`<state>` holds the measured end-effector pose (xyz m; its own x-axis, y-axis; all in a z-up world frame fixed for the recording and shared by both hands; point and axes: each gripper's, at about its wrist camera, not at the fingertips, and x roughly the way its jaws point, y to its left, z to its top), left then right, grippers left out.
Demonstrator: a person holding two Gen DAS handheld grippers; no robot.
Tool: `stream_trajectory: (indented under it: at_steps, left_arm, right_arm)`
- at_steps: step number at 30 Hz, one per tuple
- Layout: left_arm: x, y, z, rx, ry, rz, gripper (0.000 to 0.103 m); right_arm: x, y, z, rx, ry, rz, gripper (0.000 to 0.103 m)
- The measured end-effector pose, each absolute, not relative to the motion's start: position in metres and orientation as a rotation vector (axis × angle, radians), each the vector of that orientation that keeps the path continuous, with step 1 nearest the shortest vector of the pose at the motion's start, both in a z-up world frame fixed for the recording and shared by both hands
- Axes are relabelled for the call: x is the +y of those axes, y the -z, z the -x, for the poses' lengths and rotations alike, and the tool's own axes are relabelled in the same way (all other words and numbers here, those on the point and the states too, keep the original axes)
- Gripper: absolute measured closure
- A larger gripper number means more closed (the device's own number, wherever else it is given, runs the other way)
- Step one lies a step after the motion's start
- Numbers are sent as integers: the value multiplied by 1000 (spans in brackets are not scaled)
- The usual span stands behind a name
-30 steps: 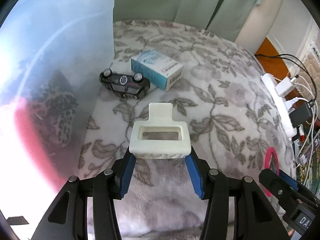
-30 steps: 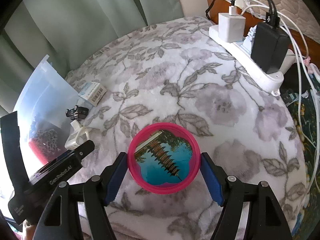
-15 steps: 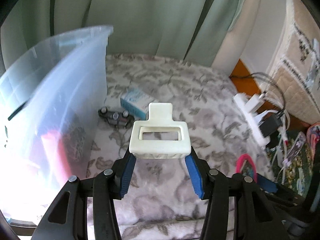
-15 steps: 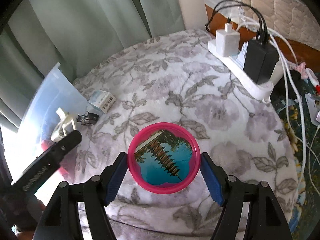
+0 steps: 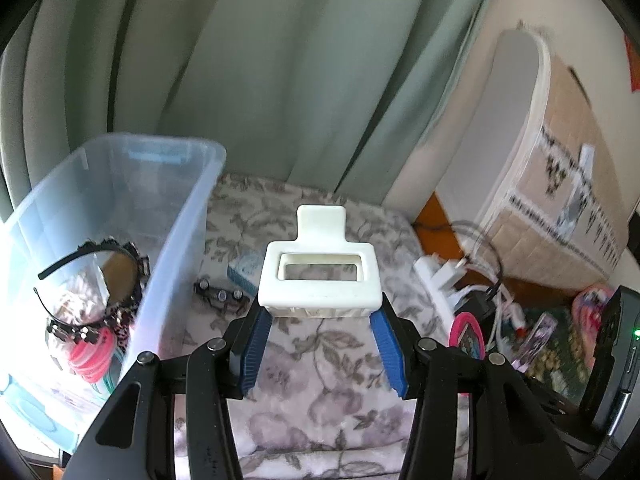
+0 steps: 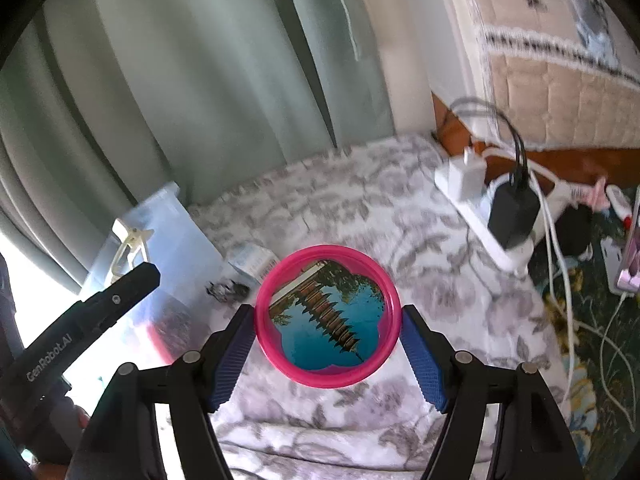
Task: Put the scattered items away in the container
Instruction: 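Lift and carry the white clip and pink mirror over the clear box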
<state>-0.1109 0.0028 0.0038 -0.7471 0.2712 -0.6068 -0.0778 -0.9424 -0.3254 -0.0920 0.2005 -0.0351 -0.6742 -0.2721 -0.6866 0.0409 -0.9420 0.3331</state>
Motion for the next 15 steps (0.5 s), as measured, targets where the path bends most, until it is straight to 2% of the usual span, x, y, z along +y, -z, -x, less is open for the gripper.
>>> stream_trajectory:
  at_steps: [15]
  left_arm:
    - [-80, -39, 87, -528, -2930, 834, 51]
  right_arm:
    - [139, -35, 72, -293, 2648, -938, 28]
